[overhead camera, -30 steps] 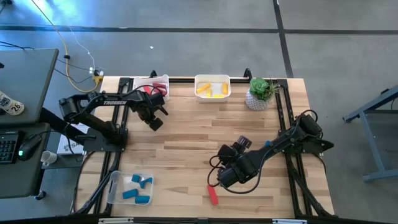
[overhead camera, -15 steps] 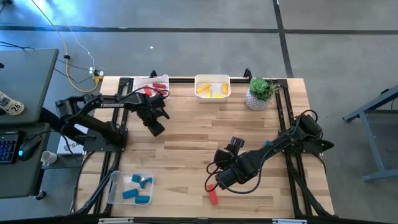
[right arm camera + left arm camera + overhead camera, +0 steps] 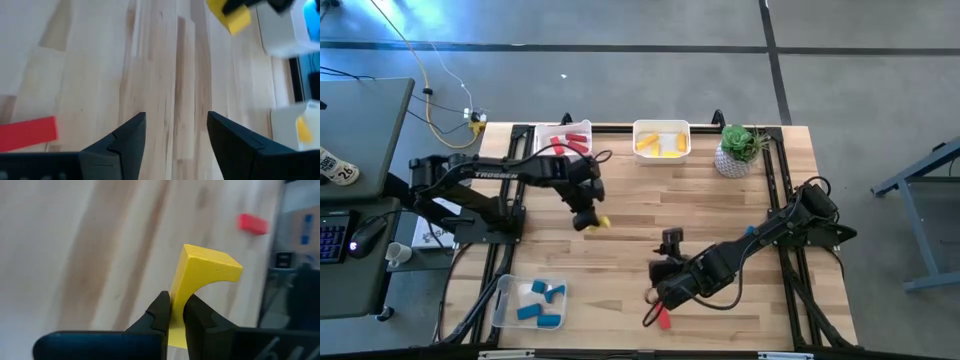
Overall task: Sort & place blocks by color
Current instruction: Put the yellow block into the right white bin
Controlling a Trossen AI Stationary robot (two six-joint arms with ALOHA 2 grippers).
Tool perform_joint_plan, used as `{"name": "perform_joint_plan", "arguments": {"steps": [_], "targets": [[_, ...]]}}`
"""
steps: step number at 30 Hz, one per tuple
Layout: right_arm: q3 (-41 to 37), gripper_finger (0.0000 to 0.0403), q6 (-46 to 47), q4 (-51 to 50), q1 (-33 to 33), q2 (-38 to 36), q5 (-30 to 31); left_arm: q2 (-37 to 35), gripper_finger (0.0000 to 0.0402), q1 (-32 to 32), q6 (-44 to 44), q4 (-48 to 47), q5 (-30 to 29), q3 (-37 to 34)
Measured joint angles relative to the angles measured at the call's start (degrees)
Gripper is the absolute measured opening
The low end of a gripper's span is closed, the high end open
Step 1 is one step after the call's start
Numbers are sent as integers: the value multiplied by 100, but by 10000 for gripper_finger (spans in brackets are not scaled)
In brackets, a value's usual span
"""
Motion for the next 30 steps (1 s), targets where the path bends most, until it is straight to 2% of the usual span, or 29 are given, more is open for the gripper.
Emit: {"name": "perform_joint_plan", "arguments": {"steps": [9,18,24,30], "targets": [[0,197,-1313,895,0,0,-8,0,10,-772,-89,325,201,442],[0,197,-2758,2087,-10,0,-183,0,10,-1634,-376,969,214,502],[0,197,-3231,2703,-66,0,-662,0,10,-2109,-784,1761,211,504],[0,197,-3634,2908,-113,0,-807,0,10,-2475,-799,1861,77,504]]}}
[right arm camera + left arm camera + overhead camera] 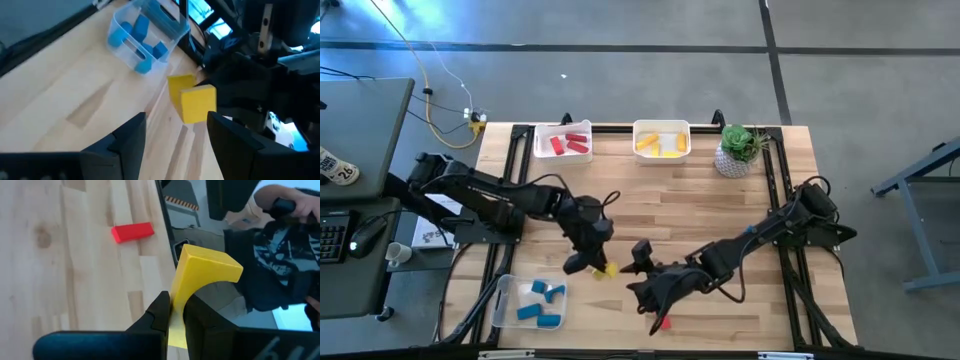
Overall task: Sort & place blocks by color
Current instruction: Put the yellow block into the right white bin
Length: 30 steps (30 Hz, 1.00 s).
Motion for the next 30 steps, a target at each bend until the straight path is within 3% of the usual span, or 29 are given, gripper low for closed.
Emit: {"name": "perform_joint_plan", "arguments": {"steps": [8,24,30], "targets": [[0,197,-116,370,-234,0,-704,0,10,-362,-90,705,-343,0],[0,197,-456,671,-403,0,-1108,2,10,-598,-245,747,-663,0],[0,197,-415,673,-560,0,-1628,2,10,-598,-255,913,-659,0]]}}
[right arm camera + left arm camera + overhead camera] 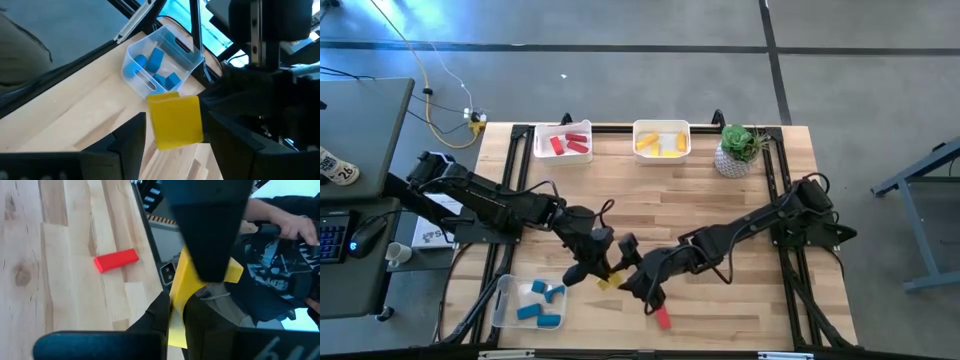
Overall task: Sort & place blocks by color
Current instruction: Put the yellow block into the right white bin
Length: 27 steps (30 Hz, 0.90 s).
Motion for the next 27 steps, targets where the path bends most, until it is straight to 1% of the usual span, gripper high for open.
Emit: {"name": "perform_joint_plan", "arguments": {"steps": [9,12,17,19,24,27], "targets": [[0,192,317,-3,-187,0,-401,0,10,0,71,72,-51,0],[0,172,350,-23,-205,0,-471,0,10,2,177,67,-121,0],[0,122,345,-55,-200,0,-473,0,10,4,212,83,-144,0],[0,111,341,-60,-200,0,-485,2,10,4,214,100,-148,0],[0,111,436,-84,-200,-4,-498,7,13,-2,214,170,-237,-4],[0,111,471,-105,-200,-4,-473,9,26,15,216,164,-275,-4]]}}
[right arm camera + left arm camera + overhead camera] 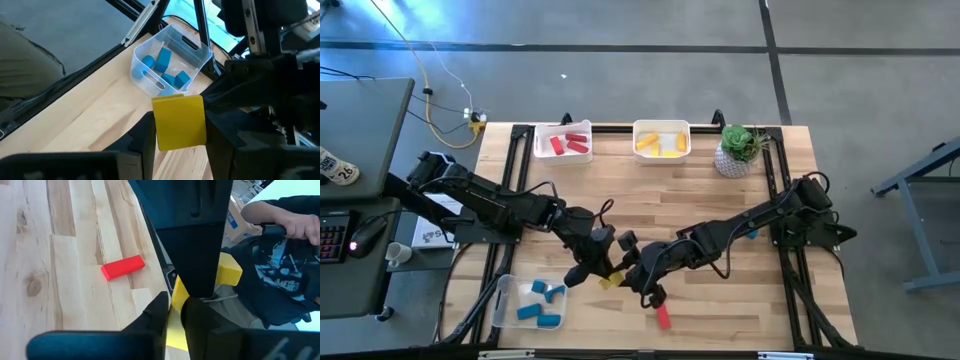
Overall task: Sort & place blocks by color
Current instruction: Put the yellow block into the right white bin
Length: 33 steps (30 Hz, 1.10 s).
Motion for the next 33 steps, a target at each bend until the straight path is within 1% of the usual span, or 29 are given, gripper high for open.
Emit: {"name": "perform_joint_plan", "arguments": {"steps": [5,12,16,18,23,29,33], "targets": [[0,111,240,-148,-4,-2,254,0,64,12,7,9,-240,0],[0,111,552,-514,-9,0,662,-7,125,48,247,-161,-794,2],[0,111,766,-874,-40,4,1106,-7,155,172,324,-346,-842,4],[0,109,930,-1103,-103,7,1211,-7,166,293,319,-451,-851,4],[0,107,1283,-1585,-317,7,1347,-7,179,662,477,-725,-814,7],[0,107,1623,-2212,-634,7,1726,-7,177,1134,1001,-987,-754,7],[0,107,1789,-2498,-928,7,1857,-7,177,1408,1278,-1004,-779,5]]}}
